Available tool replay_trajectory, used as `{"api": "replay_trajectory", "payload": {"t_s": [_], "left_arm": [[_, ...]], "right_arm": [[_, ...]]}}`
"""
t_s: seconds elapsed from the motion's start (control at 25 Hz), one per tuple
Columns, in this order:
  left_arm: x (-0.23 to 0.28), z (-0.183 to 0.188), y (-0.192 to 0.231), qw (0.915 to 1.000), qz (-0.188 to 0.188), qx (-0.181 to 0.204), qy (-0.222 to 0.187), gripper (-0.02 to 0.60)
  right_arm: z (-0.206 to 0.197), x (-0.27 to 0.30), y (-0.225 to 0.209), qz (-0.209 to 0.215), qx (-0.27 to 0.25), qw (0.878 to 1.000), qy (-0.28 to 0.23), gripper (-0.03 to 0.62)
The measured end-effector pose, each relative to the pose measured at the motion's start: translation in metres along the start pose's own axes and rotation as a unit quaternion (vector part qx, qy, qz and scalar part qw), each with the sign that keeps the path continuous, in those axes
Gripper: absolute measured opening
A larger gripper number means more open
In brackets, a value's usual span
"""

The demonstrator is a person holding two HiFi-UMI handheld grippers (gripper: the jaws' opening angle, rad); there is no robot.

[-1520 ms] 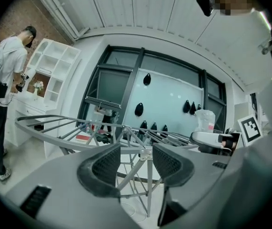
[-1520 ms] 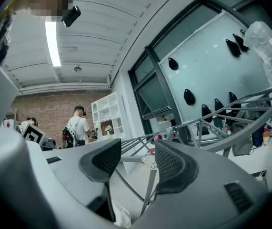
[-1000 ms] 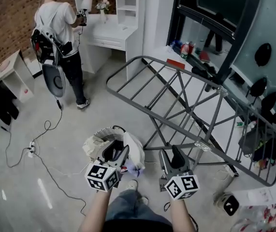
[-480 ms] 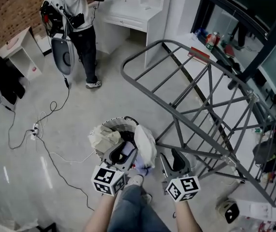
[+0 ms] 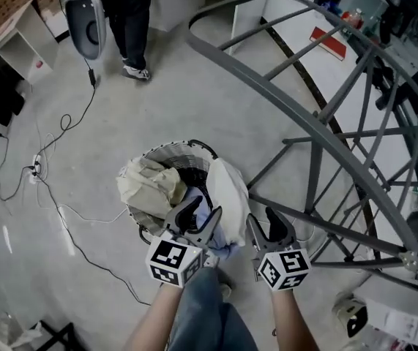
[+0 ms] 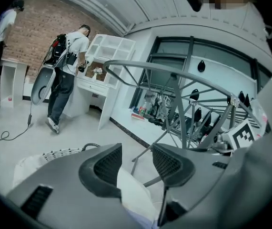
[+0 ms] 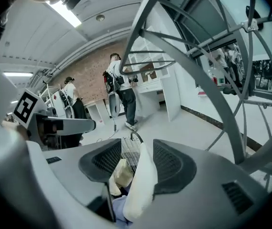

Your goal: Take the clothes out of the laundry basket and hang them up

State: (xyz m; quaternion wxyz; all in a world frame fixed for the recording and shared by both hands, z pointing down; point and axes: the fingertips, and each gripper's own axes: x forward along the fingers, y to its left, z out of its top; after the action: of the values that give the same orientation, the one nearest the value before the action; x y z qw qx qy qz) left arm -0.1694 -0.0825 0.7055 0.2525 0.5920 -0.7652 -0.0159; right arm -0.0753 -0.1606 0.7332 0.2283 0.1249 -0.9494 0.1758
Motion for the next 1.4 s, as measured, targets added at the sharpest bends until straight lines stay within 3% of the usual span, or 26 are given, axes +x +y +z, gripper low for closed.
{"api": "replay_trajectory", "payload": {"t_s": [0.36,0.68,0.96,1.2,1.4], "left_arm": [[0.042,-0.077,0.029,0.9999,-0.011,-0.007,0.01,0.206],[0.039,-0.094,0.034,0.9996,-0.015,-0.018,0.017,0.206],[0.04,-0.095,0.037,0.9995,-0.013,-0.023,0.018,0.206],[0.034,-0.087,0.037,0.9994,-0.01,-0.028,0.019,0.206],[0.021,-0.06,0.031,0.9995,-0.009,-0.024,0.019,0.206]], "right_arm": [[-0.123,0.078,-0.035,-0.01,-0.017,0.996,0.083,0.206],[-0.17,0.096,-0.044,-0.032,-0.017,0.988,0.148,0.167],[-0.158,0.092,-0.046,-0.052,-0.021,0.99,0.128,0.012],[-0.12,0.077,-0.03,-0.037,-0.022,0.995,0.086,0.008],[-0.069,0.053,-0.009,-0.021,-0.014,0.998,0.05,0.008]]}}
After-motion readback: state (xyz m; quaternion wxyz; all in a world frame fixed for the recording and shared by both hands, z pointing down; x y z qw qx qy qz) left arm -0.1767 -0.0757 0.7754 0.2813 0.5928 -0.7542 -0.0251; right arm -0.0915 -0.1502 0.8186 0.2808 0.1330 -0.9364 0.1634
